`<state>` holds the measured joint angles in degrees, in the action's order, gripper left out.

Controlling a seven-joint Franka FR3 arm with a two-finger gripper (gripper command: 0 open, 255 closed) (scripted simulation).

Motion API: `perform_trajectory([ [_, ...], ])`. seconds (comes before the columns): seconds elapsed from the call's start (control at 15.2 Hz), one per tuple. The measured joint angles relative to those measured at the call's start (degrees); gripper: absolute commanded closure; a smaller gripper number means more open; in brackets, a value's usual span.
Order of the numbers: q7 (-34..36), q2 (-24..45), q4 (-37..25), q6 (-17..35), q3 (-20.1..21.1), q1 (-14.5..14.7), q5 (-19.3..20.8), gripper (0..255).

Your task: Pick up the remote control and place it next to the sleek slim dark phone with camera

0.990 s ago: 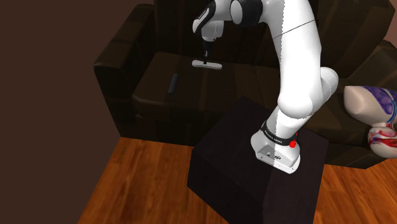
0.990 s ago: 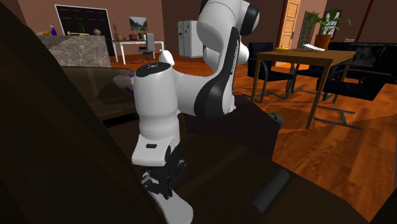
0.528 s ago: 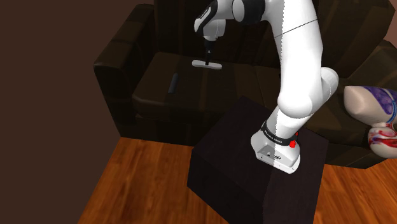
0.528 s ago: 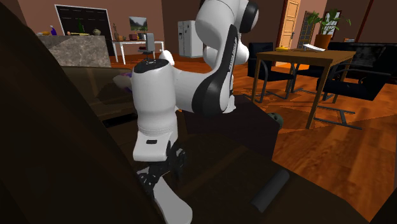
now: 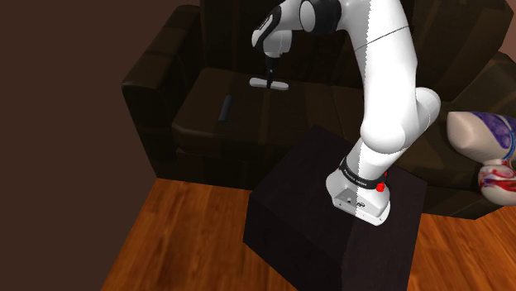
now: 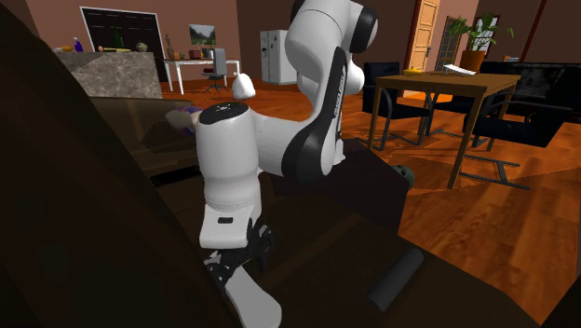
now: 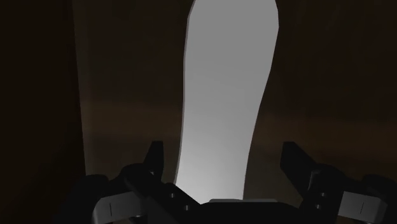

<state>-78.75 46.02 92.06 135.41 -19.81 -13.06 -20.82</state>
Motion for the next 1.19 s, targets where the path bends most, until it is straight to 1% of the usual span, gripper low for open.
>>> perform_trajectory([
  [0.33, 0.1, 0.8, -0.5, 0.0, 0.0, 0.0, -0.2, 0],
  [0.4, 0.0, 0.7, -0.4, 0.1, 0.0, 0.0, -0.2, 255],
  [0.66, -0.5, 1.0, -0.5, 0.6, 0.0, -0.4, -0.2, 255],
  [0.92, -0.6, 0.9, -1.1, -1.3, 0.0, -0.5, -0.1, 255],
  [1.19, -0.1, 0.6, -0.2, 0.3, -0.4, -0.1, 0.0, 255],
])
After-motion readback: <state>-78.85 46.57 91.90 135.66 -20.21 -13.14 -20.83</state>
